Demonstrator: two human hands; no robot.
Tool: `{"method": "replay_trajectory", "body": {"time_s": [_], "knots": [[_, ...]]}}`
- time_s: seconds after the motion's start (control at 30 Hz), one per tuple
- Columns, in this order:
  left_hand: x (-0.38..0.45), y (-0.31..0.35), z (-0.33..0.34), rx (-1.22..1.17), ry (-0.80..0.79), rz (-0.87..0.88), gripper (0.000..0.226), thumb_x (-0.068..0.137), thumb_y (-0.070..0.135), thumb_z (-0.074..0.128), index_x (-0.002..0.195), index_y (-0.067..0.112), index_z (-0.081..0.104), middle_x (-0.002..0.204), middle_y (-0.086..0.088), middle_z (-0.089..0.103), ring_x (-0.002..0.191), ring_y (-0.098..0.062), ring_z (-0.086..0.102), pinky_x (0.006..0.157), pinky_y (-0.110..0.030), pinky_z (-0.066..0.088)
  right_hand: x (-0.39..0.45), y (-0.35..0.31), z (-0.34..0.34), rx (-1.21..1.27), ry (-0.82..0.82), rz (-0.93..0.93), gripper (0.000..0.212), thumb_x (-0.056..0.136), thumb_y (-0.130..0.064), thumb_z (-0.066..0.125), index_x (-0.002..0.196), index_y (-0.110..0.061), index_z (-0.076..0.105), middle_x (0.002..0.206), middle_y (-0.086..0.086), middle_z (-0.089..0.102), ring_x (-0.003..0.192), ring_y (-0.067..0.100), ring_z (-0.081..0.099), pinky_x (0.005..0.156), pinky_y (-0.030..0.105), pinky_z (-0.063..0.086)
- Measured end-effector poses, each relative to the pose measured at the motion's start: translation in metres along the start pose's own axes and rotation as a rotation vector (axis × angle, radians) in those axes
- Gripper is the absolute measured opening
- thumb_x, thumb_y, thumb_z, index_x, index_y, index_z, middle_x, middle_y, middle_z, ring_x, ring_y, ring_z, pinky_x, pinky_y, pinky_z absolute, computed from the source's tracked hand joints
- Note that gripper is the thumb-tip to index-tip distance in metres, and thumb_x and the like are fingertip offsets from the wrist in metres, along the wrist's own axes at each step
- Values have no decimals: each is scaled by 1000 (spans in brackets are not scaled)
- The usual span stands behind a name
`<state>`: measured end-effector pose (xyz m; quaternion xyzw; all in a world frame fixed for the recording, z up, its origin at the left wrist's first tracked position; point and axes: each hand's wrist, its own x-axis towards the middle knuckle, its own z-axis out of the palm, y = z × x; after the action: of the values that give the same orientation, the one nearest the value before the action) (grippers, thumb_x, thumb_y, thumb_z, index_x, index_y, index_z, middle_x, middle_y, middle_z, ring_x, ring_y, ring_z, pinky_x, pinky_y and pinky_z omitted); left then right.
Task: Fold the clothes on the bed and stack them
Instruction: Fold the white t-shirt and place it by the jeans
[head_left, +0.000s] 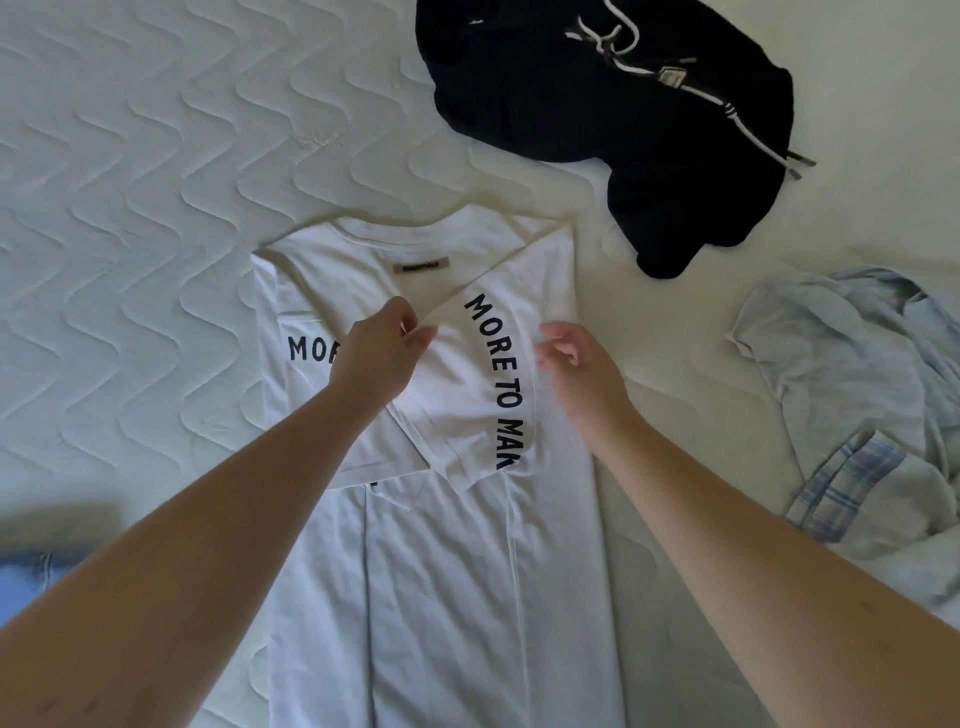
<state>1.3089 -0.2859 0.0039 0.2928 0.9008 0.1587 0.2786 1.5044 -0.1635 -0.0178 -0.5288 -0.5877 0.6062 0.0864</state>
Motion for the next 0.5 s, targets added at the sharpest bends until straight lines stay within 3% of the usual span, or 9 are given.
{"method": "replay_trajectory", "body": {"time_s": [0.07,0.13,0.2,0.23,0.3,0.4,0.5], "knots": [[-7,0,-5,-22,-14,-38,27,89,53,61,91,27,52,75,6,60,70,-19,61,53,-28,38,6,-12,13,65,-128,57,36,93,-15,49,126,-29,56,111,-8,64,90,5,59,78,21,49],[-15,-3,-8,-10,-120,-56,33,84,52,69,96,24,60,76,7,60,75,-18,62,56,-28,40,12,-20,19,102,-182,131,40,96,-17,46,135,-20,50,116,0,61,97,14,58,91,31,48],[-24,-7,-9,-7,-204,-38,31,83,43,74,100,17,67,78,8,61,81,-19,63,60,-27,40,16,-23,17,148,-186,166,31,99,-16,44,127,-13,55,114,15,63,100,25,62,89,34,48],[-30,-8,-9,-25,-206,-22,29,84,38,74,103,16,68,79,9,61,81,-18,61,61,-26,39,17,-23,16,179,-189,183,24,100,-16,42,117,-19,59,118,21,63,105,30,62,90,35,49],[-42,-5,-11,-61,-152,15,23,87,33,71,102,16,66,81,9,61,77,-16,59,62,-27,37,17,-25,14,243,-202,214,18,102,-23,40,98,-31,56,121,15,62,107,24,63,90,35,51],[-61,11,-9,-31,-17,82,18,89,26,66,104,16,61,83,2,65,80,-24,63,66,-30,43,18,-20,14,350,-228,244,17,104,-32,41,97,-29,56,121,1,63,115,15,58,90,28,46],[-78,38,5,12,60,131,32,90,12,57,123,14,57,105,-9,65,91,-31,64,77,-38,51,19,-14,13,423,-241,262,24,103,-40,41,107,-24,58,125,1,61,119,15,55,90,26,44]]}}
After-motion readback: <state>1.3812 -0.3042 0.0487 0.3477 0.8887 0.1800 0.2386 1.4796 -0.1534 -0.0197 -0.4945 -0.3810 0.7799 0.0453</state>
